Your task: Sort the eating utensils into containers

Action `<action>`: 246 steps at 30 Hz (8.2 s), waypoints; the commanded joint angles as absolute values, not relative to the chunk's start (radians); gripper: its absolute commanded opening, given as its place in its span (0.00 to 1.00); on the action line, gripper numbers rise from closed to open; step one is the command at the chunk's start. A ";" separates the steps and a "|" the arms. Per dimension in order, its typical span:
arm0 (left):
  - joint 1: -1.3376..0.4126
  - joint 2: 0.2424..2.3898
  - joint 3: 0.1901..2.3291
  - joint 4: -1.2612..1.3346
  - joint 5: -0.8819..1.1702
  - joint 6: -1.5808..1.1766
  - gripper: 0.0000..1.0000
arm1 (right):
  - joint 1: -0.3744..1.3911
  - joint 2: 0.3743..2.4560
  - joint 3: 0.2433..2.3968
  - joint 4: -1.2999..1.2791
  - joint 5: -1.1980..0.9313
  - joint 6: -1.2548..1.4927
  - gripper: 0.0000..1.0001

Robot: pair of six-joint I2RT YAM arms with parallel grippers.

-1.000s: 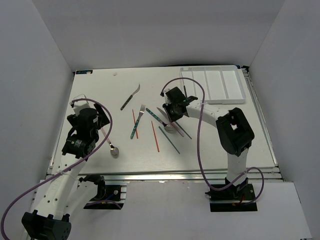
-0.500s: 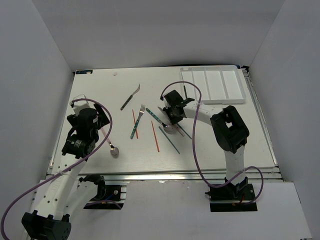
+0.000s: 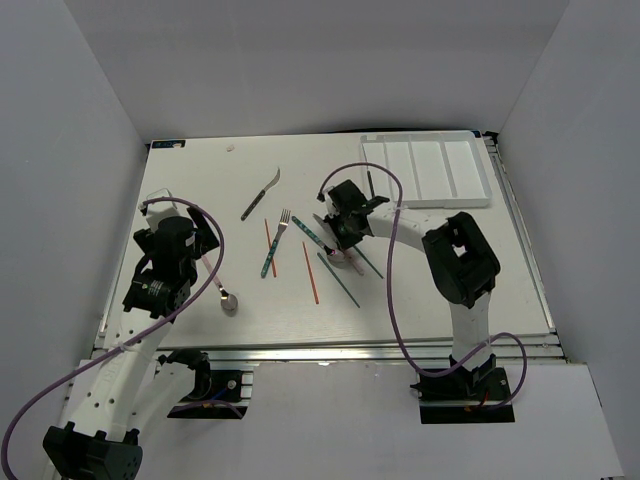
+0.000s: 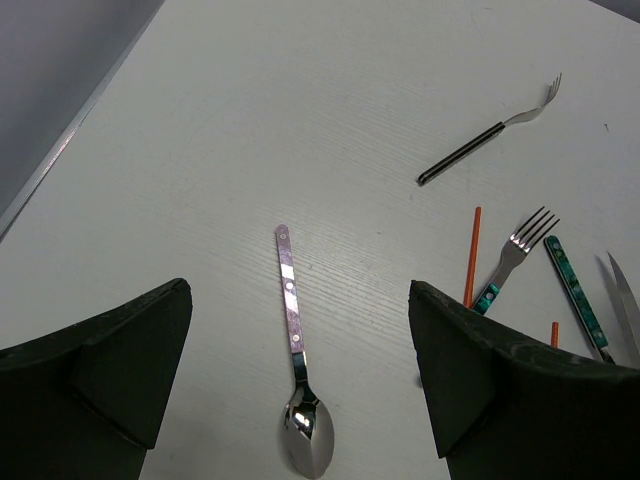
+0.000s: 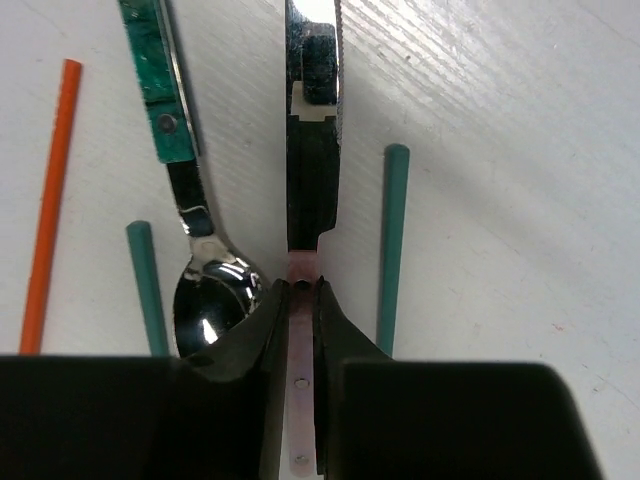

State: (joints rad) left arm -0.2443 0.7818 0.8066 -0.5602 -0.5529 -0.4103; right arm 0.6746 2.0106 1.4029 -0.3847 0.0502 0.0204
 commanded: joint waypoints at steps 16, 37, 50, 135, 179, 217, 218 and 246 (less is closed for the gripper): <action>-0.239 0.773 0.810 -0.555 -0.563 -0.407 0.98 | 0.424 2.262 2.070 -0.437 0.184 0.109 0.00; -0.239 0.796 0.810 -0.554 -0.558 -0.402 0.98 | 0.330 2.421 2.189 -0.390 0.218 0.074 0.00; -0.241 0.798 0.810 -0.554 -0.558 -0.402 0.98 | 0.322 2.341 2.189 -0.420 0.143 0.074 0.59; -0.239 0.882 0.818 -0.564 -0.584 -0.402 0.98 | 0.132 2.442 2.301 -0.364 -0.034 0.086 0.00; -0.187 1.460 0.741 -0.465 -0.449 -0.833 0.87 | 0.468 1.479 1.152 -0.159 -0.149 0.365 0.89; -0.228 1.046 0.572 -0.189 0.151 -0.764 0.00 | 0.541 1.330 0.844 0.328 -0.589 0.632 0.89; -0.245 1.034 0.562 -0.126 0.188 -0.778 0.00 | 0.549 1.338 0.844 0.348 -0.580 0.644 0.89; -0.442 1.106 0.390 0.669 0.560 -1.031 0.00 | 0.644 1.578 0.890 0.776 -0.635 0.810 0.81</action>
